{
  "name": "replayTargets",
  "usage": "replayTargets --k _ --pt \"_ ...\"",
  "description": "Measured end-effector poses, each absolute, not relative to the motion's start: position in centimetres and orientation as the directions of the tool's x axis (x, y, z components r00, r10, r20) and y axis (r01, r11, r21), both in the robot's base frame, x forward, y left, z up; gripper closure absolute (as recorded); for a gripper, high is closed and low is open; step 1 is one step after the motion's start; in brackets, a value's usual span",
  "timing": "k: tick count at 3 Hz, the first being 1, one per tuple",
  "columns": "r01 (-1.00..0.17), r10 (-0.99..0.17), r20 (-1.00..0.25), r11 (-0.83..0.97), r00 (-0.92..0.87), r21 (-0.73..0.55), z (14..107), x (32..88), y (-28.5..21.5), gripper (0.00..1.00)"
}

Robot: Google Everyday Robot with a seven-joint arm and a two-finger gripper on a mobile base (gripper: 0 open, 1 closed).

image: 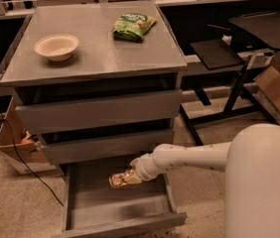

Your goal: Place orange can into bottom drawer

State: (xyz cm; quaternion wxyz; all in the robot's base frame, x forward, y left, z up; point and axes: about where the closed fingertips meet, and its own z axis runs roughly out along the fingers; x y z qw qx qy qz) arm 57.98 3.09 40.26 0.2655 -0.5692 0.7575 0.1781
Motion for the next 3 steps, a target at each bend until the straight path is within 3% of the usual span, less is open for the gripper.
replayTargets --k 3 --pt "-0.951 -0.764 -0.597 0.310 -0.246 -0.005 35.1 57.4 3.1 1.00"
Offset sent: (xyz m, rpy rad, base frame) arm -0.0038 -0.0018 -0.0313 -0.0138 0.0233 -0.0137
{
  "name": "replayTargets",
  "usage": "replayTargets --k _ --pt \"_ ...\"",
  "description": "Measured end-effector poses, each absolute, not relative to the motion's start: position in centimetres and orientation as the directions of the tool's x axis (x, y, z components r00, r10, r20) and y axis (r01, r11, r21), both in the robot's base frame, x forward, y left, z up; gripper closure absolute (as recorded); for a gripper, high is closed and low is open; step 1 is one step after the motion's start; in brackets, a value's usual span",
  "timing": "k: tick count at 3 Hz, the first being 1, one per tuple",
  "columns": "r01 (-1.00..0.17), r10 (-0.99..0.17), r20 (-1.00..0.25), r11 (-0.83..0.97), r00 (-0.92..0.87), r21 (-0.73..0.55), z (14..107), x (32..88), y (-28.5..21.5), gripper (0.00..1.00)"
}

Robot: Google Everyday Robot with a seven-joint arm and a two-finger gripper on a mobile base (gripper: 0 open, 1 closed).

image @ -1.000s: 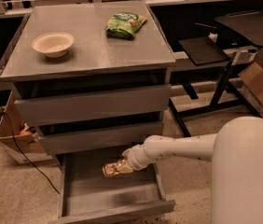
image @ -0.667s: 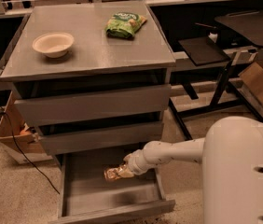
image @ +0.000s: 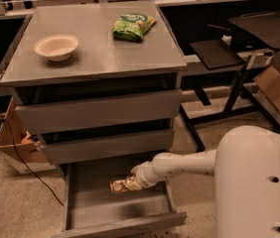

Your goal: Place orange can into bottom drawer

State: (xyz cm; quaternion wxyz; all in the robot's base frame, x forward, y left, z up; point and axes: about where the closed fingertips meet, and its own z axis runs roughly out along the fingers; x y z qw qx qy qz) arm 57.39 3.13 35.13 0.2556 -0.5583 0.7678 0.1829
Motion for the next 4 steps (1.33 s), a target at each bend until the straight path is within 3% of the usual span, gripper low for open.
replayTargets --k 4 --pt "-0.926 -0.778 -0.567 0.372 -0.272 -0.065 20.4 61.1 2.1 1.00"
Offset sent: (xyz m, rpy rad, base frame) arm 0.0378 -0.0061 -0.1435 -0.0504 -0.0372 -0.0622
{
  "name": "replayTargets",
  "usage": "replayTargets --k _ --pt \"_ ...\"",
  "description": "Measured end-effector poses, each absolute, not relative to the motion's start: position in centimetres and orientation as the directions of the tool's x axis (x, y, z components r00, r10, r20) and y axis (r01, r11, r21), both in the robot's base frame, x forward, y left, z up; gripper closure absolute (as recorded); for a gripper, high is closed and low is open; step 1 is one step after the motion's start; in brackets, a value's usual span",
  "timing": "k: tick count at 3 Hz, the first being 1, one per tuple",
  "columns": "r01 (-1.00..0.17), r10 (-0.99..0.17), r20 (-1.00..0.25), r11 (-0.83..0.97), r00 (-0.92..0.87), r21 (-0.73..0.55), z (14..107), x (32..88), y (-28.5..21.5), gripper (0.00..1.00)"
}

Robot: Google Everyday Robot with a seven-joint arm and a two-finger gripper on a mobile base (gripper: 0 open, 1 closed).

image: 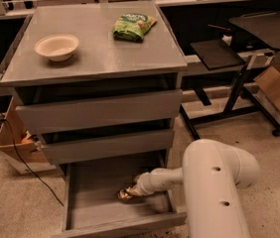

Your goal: Place orange can into bottom drawer

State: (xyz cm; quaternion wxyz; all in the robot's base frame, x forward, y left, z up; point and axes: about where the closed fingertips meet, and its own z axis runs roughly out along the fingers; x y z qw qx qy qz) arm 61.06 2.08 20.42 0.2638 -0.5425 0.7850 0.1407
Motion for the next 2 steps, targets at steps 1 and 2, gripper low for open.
replayTargets --k 1,2 --pt "-0.922 -0.777 -0.562 0.383 -0.283 -0.066 18.4 61.3 1.4 1.00" --pt "-0.916 -0.777 -0.553 0.397 -0.301 -0.060 16.8 61.0 0.2 0.96"
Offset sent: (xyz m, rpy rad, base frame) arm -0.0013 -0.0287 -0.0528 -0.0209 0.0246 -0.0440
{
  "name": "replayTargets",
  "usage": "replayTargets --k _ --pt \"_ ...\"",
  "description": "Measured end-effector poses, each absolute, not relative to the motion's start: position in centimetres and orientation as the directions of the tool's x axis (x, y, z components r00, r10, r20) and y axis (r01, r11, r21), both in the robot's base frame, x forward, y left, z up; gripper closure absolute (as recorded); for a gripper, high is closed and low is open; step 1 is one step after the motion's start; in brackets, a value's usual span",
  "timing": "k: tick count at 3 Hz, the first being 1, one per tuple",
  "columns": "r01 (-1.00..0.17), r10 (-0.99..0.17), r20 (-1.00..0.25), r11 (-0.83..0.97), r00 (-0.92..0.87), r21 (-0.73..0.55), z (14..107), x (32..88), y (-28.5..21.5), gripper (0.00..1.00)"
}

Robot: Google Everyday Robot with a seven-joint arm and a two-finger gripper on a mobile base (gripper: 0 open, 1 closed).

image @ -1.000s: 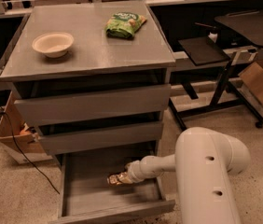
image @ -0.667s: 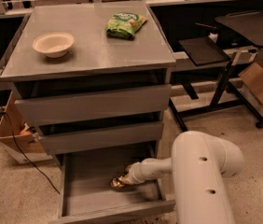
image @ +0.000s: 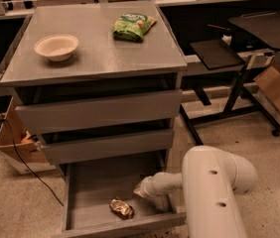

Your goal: Place orange can into bottom drawer

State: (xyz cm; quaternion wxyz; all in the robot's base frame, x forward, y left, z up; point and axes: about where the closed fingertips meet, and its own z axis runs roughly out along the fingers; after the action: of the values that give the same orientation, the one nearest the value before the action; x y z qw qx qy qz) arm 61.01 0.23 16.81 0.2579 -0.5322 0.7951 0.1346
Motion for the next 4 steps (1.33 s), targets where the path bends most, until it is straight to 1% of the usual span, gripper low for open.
replayTargets --k 1,2,4 --pt "-0.914 -0.777 -0.553 0.401 -0.302 -0.063 16.8 60.9 -0.2 0.73" --pt "-0.915 -0.776 -0.559 0.396 -0.291 -0.073 19.0 60.9 -1.0 0.50" --pt "-0.937 -0.802 -0.550 0.338 -0.233 -0.095 25.6 59.6 -3.5 0.04"
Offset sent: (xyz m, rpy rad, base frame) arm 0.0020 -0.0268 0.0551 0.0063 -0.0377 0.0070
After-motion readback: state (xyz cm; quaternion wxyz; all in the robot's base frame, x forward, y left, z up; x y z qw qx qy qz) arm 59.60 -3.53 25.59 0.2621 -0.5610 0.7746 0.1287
